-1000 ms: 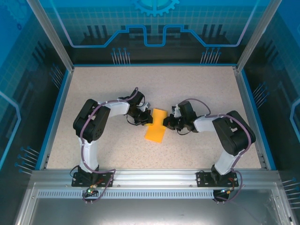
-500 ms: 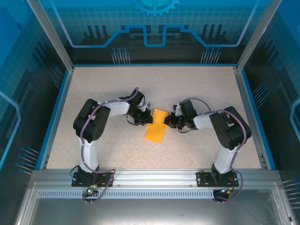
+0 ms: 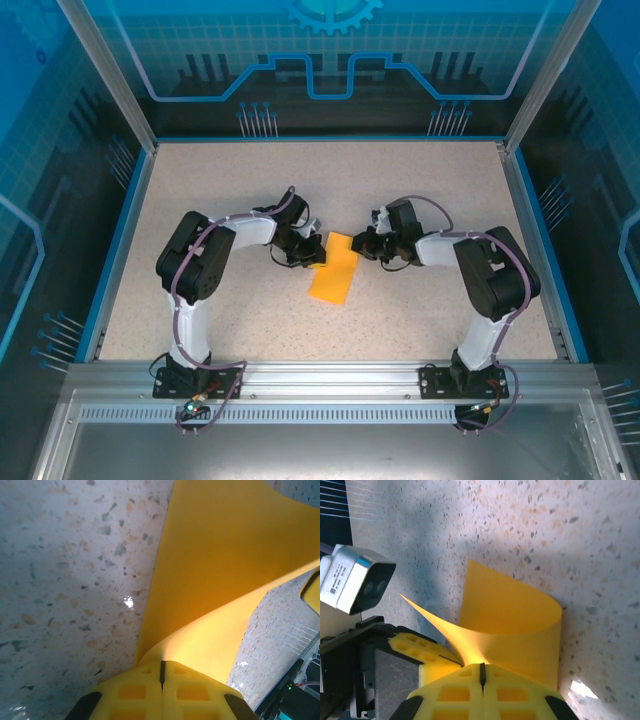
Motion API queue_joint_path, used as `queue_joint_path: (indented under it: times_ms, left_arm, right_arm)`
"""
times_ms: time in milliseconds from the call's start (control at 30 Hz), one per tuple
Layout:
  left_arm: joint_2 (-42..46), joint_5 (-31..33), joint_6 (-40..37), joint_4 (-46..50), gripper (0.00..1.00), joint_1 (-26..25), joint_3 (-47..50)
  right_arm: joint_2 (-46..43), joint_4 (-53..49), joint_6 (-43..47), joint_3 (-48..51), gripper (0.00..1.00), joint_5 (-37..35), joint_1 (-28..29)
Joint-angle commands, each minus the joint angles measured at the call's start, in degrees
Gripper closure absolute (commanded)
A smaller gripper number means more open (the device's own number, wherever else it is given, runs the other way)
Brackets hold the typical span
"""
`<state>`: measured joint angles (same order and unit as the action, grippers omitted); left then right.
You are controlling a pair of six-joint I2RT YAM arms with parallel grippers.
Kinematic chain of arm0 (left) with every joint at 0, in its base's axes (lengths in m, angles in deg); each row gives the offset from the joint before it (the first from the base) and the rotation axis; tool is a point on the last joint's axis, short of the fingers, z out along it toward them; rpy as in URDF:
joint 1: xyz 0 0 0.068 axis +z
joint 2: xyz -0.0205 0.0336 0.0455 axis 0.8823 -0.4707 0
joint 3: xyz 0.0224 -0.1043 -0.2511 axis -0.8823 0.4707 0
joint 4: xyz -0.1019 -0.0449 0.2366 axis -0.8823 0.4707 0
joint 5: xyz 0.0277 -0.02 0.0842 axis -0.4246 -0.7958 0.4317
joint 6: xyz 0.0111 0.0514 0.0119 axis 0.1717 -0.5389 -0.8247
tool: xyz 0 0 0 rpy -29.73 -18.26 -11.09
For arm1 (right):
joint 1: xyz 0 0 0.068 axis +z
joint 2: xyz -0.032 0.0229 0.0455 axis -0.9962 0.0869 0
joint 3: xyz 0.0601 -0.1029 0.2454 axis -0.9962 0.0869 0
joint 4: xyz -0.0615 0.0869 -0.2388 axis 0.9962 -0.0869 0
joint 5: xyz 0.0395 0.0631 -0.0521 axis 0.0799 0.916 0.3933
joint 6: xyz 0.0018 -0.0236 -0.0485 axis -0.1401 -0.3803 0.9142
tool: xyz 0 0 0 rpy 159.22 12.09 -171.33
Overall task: Fold a paper plane with a square sheet of paper (pick it up from the middle)
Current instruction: Fold the square sheet of paper in half at the center of the table.
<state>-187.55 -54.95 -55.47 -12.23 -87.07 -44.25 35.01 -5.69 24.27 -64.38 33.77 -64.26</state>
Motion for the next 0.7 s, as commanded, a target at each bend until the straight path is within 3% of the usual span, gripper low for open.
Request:
queue_joint_path:
  times_ms: [0, 667]
  left_arm:
    - [-3.9, 5.6, -1.5, 6.0, 1.00, -0.7, 1.5]
    - [-3.7, 5.4, -1.5, 6.5, 1.00, -0.7, 0.8]
  right_arm:
    - [3.2, -2.7, 1.5, -0.7, 0.96, 0.6, -0.7]
    - [3.7, -7.8, 4.3, -7.4, 0.96, 2.0, -3.1]
